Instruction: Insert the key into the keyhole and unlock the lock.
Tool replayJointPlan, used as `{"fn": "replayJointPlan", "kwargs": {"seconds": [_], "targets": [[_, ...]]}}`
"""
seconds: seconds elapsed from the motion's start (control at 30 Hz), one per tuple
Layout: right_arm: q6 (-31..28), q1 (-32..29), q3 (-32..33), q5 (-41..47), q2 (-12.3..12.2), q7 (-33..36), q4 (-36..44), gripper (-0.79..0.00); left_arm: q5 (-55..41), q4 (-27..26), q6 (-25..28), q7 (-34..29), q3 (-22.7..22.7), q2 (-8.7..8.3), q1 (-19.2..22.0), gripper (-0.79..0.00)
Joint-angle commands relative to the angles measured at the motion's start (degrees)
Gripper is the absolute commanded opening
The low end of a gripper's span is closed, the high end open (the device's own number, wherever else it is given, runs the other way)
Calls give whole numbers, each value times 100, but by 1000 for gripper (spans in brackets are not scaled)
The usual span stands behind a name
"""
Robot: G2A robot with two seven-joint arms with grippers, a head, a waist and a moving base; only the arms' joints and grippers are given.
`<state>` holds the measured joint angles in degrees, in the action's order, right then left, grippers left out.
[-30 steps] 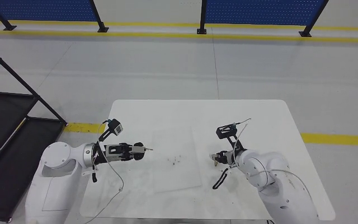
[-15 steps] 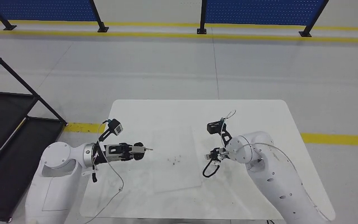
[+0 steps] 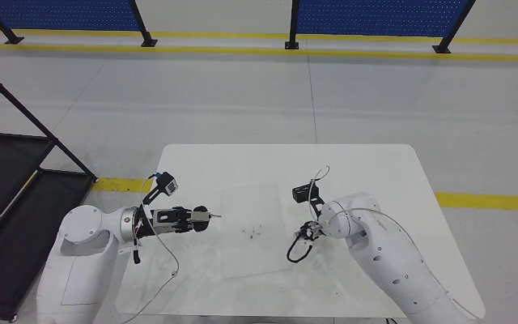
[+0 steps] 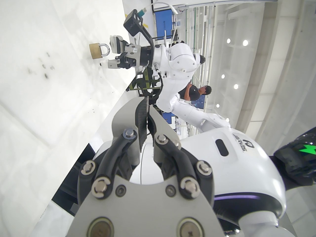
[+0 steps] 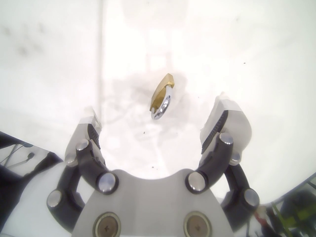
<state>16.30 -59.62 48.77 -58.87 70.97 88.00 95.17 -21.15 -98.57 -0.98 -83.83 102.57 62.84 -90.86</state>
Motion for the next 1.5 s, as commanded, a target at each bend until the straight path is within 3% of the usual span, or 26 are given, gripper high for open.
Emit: {"fn": "replayJointPlan", "kwargs": {"seconds": [0.0,0.17,0.3,0.37,0.5,0.6,0.97,1.17,1.27,1.3,1.47], "targets": [[0,2,-20,7,14,0,-58,0,0,0,0,0,0,0,0,-785],[0,18,-16,34,63,0,-212,-9,0,0,0,0,0,0,0,-785],[0,20,-18,48,114,0,-318,-185,0,0,0,0,0,0,0,-785],[0,24,-25,55,141,0,-371,-206,0,0,0,0,0,0,0,-785],[-1,41,-31,73,194,0,-443,-394,0,0,0,0,0,0,0,-785],[6,50,-36,57,232,-6,-485,-428,0,0,0,0,0,0,0,-785],[-1,56,-41,-163,349,0,-536,-440,0,0,0,0,0,0,0,-785],[-1,92,-65,-232,400,0,-643,-502,0,0,0,0,0,0,0,-785],[-1,126,-89,-278,420,0,-704,-659,0,0,0,0,0,0,0,-785],[-1,132,-93,-286,427,0,-719,-767,0,0,0,0,0,0,0,-785],[-1,149,-40,-339,447,0,-718,-785,0,0,0,0,0,0,0,-785]]}}
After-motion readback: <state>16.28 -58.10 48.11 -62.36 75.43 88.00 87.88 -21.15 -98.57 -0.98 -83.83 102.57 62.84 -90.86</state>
